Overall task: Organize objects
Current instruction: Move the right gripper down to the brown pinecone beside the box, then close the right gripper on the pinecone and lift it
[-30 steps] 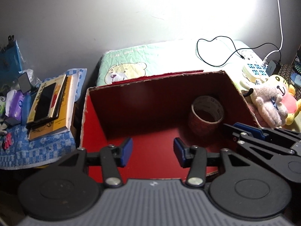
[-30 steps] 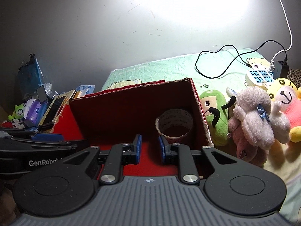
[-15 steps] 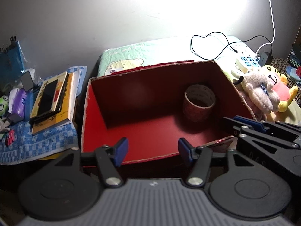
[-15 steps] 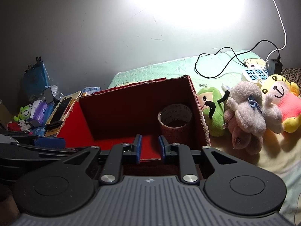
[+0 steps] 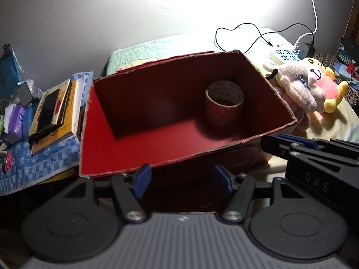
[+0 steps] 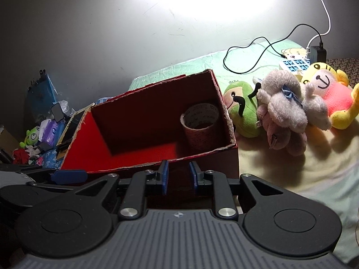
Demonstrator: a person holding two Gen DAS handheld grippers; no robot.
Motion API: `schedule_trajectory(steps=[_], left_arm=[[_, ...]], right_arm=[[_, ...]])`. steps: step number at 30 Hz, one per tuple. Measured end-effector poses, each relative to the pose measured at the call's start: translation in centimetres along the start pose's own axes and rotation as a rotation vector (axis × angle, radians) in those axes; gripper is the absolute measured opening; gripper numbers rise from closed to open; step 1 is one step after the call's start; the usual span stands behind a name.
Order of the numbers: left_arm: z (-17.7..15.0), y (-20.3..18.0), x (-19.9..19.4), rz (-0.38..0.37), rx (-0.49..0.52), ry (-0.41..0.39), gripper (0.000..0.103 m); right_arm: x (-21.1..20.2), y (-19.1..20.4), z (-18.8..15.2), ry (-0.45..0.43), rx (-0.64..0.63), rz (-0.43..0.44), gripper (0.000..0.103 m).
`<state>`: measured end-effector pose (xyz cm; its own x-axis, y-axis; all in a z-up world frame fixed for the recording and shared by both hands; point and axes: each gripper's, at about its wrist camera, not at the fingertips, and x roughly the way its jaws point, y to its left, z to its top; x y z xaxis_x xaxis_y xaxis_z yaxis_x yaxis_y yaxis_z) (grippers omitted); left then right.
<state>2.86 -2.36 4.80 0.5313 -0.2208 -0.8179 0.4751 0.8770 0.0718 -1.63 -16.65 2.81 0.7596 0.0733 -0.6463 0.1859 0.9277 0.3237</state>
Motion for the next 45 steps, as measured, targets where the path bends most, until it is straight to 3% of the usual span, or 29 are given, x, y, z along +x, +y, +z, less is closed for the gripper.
schedule_trajectory(steps=[10, 16, 24, 28, 35, 38, 45], left_arm=[[-1.3, -1.6, 1.6, -0.038, 0.045, 0.057, 0.065], [-3.0, -2.6, 2.2, -0.123, 0.095, 0.088, 0.065], [-6.1, -4.0, 1.1, -0.376, 0.267, 0.076, 0.066], [-7.4, -5.3, 0.8, -0.453, 0.339, 0.065, 0.066], [-7.7, -7.1, 2.2, -0.521, 0.353, 0.089, 0.067], [-7.6, -7.1, 2.8, -0.594, 0.339, 0.097, 0.077], [-7.4, -7.5, 4.7, -0.621, 0.309, 0.123, 0.072]], right_arm=[[-0.4, -2.2, -1.6, 0.071, 0.042, -0.01, 0.023], [-0.5, -4.0, -2.8, 0.153, 0.059, -0.002, 0.027], [-0.4, -7.3, -5.1, 0.308, 0.136, 0.033, 0.029], [0.1, -9.2, -5.9, 0.383, 0.225, 0.083, 0.031], [0.9, -10.6, -7.3, 0.467, 0.319, 0.162, 0.035], [1.0, -11.0, -7.4, 0.467, 0.351, 0.177, 0.042], [1.6, -12.2, -8.2, 0.492, 0.454, 0.237, 0.049]])
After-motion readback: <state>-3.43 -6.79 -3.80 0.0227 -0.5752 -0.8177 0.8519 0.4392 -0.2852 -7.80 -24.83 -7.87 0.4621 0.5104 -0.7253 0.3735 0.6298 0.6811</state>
